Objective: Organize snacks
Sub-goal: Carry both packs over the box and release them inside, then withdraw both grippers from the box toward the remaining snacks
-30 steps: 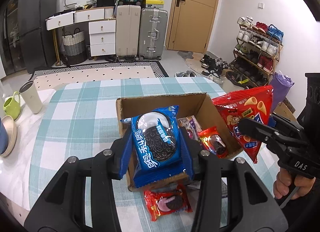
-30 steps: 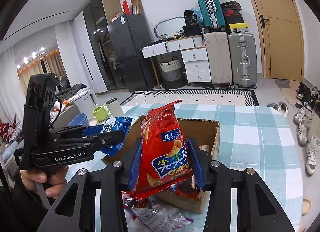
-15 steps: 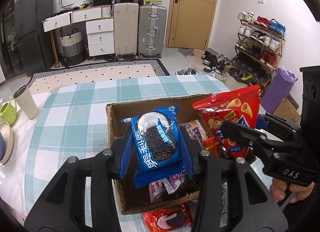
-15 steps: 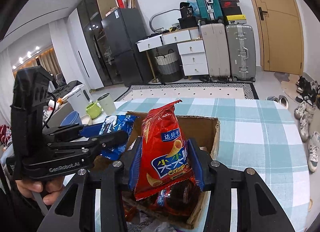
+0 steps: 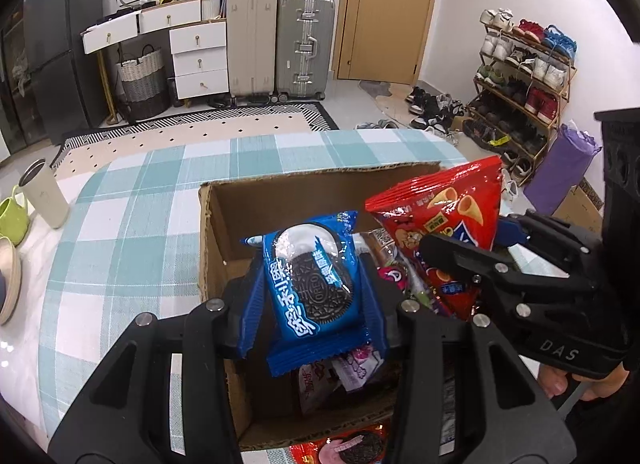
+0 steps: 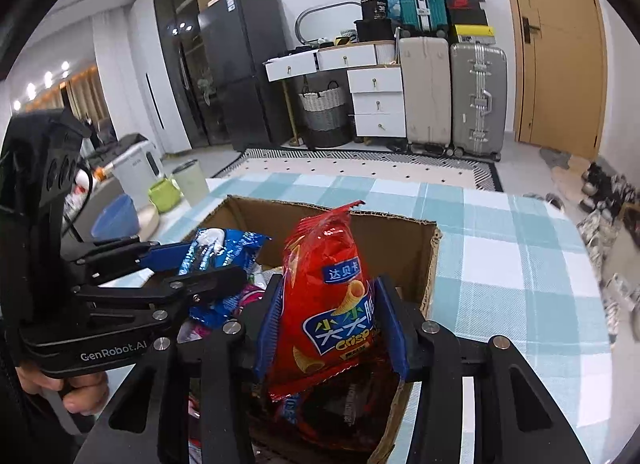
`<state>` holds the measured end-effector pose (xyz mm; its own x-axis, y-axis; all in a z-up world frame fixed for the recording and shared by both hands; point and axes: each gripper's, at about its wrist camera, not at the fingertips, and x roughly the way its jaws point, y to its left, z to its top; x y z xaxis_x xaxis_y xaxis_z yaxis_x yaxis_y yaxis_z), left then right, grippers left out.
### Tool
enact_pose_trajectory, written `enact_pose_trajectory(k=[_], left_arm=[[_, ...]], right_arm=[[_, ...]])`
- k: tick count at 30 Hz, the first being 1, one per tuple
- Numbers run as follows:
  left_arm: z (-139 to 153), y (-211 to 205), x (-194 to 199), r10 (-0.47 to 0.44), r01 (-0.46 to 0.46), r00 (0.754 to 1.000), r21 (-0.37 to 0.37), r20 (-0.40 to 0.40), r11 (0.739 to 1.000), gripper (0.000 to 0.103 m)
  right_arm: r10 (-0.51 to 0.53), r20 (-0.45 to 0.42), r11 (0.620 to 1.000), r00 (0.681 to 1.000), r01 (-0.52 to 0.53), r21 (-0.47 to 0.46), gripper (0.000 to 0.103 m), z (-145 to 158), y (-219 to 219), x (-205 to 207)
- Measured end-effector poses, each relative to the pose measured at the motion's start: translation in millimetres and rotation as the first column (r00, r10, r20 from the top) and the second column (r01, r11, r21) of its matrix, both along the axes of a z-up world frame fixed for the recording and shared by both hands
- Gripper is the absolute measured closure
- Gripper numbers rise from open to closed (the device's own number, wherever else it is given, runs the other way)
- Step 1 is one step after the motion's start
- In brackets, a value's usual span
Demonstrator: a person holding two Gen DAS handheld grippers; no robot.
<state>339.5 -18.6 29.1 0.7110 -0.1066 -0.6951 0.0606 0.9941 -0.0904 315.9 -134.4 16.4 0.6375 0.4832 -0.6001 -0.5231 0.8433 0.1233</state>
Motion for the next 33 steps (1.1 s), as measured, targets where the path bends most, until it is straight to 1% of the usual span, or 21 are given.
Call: enact_pose_trajectory(k=[2,6,8,9,10,11,12,13,15,17,18,19,21,25,28,29,30,33], left_arm=[[-5.3,1.0,2.1,0.010,-0.010,1.000,0.004,-0.013,1.000,0.062],[-10.0,4.6,1.7,0.018,-0.018,1.000,0.004,-0.016,1.000,0.062],[-10.4,5.3,1.1,0.021,-0.021,1.000,0.017,-0.021,1.000,0.062],[-10.0,5.5,0.6,0.023,-0.022,0.999,0.021,-0.024,1.000,0.060],[-9.7,6.1,-0.5,0.025,-0.025,0.999,0.023,-0.029,0.999,0.058],[-8.0,6.8,-2.7,0.024,-0.023,0.999,0.018,-0.031,1.000,0.057],[-6.4,8.0,-5.2,0.020,-0.020,0.999,0.010,-0.030,1.000,0.055],[-3.9,9.5,-9.4,0.021,-0.021,0.999,0.006,-0.026,1.000,0.053],[2.0,11.9,-19.4,0.030,-0.030,0.999,0.005,-0.010,1.000,0.043],[8.1,15.1,-29.4,0.030,-0.030,1.000,-0.011,0.001,1.000,0.039],[10.9,16.4,-34.6,0.030,-0.030,1.000,-0.018,0.004,0.999,0.030],[13.7,17.7,-40.1,0.036,-0.036,0.999,-0.018,0.010,0.999,0.025],[19.1,18.7,-50.5,0.047,-0.047,0.999,-0.014,0.028,0.999,0.021],[24.8,20.5,-69.4,0.048,-0.047,0.999,-0.029,0.022,0.998,0.019],[26.8,20.0,-82.1,0.053,-0.052,0.998,-0.029,0.028,0.998,0.011],[27.5,19.9,-86.6,0.055,-0.055,0.998,-0.028,0.032,0.998,0.005],[28.3,19.8,-90.3,0.061,-0.060,0.997,-0.026,0.037,0.998,0.001],[29.2,19.9,-100.2,0.063,-0.062,0.997,-0.030,0.038,0.998,0.001]], right_arm=[[0.001,0.013,1.000,1.000,-0.001,-0.020,0.058,-2.3,2.2,-0.1],[0.002,0.011,1.000,1.000,-0.002,-0.028,0.056,-2.3,2.9,0.1],[-0.003,0.025,1.000,1.000,0.004,-0.029,0.048,0.3,0.7,-4.3],[-0.003,0.040,1.000,0.999,0.004,-0.021,0.040,2.9,-1.8,-8.3],[-0.001,0.049,1.000,0.999,0.002,-0.010,0.035,5.1,-4.3,-11.9],[0.001,0.056,1.000,0.998,-0.001,0.007,0.033,8.5,-8.0,-17.0],[0.000,0.059,1.000,0.998,-0.002,0.021,0.027,11.3,-11.3,-20.1],[-0.003,0.061,0.999,0.998,0.001,0.033,0.021,14.5,-15.4,-24.1],[-0.005,0.062,0.999,0.998,0.003,0.044,0.017,18.8,-21.8,-31.1],[-0.011,0.060,0.999,0.998,0.008,0.047,0.013,20.8,-27.4,-38.4],[-0.014,0.055,0.998,0.998,0.011,0.056,0.007,21.4,-30.9,-42.5],[-0.017,0.052,0.998,0.999,0.014,0.065,0.002,22.5,-34.0,-46.0],[-0.024,0.040,0.997,0.999,0.021,0.078,0.001,23.2,-40.7,-52.4],[-0.035,0.002,0.998,0.999,0.034,0.048,0.001,18.2,-50.9,-64.4],[-0.054,-0.009,0.998,0.998,0.054,0.044,0.001,12.3,-59.4,-75.8],[-0.059,-0.017,0.997,0.998,0.060,0.046,0.001,10.3,-63.1,-78.8],[-0.065,-0.024,0.997,0.998,0.066,0.049,0.001,8.6,-65.9,-81.2],[-0.076,-0.051,0.995,0.996,0.079,0.061,0.001,2.8,-71.6,-88.5]])
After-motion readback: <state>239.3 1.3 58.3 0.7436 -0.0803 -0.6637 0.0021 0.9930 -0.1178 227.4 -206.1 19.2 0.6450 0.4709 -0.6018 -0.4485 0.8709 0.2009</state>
